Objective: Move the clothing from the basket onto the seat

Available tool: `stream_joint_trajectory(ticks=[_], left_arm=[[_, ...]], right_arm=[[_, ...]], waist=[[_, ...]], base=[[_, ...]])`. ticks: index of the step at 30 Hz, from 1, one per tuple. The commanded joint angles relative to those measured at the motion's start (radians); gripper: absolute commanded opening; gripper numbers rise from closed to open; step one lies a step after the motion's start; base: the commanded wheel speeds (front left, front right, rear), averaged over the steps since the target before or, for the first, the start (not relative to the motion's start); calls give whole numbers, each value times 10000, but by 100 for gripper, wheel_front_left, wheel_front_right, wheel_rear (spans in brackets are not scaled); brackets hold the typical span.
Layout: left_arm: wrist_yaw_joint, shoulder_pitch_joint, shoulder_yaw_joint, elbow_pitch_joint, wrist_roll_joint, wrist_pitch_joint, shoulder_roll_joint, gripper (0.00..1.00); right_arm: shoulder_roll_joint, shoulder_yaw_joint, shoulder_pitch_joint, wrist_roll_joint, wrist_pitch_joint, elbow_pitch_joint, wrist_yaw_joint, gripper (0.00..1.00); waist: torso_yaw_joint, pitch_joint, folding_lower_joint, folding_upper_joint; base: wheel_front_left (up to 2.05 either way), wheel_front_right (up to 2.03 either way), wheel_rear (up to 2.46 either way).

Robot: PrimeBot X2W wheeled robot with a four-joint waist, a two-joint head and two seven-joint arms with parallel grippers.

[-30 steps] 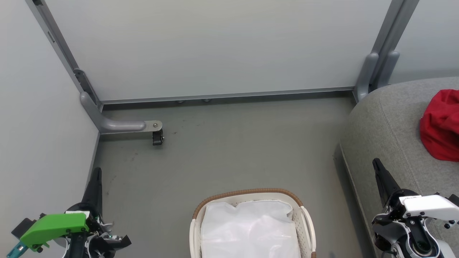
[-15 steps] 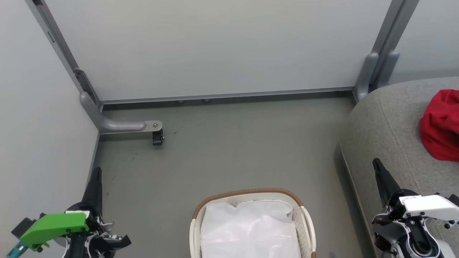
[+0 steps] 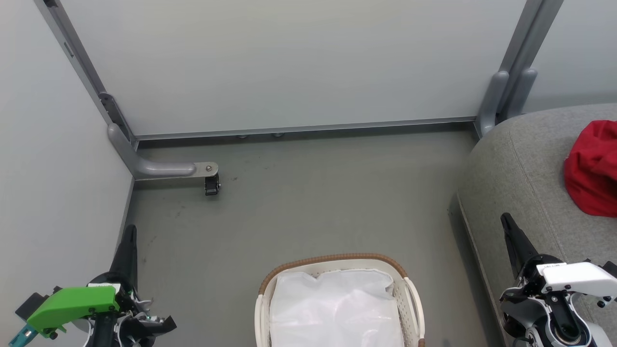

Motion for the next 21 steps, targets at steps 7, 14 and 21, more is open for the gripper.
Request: stream_joint_trajectory(ticks=[7,14,21], left_arm=[[-53,-129,20,-21,-29,31,70,0],[-53,-129,19,-21,-29,31,70,0],[-53,-128,19,-21,-30,31,70,0]], right_arm=[[-55,-20,102,36,32,-41,-7,0],[-55,-20,102,36,32,-41,-7,0],[-55,-19,102,37,32,-41,-7,0]], waist=[[0,0,0,0],[0,0,0,0],[0,0,0,0]], base=[[0,0,0],[0,0,0],[0,0,0]])
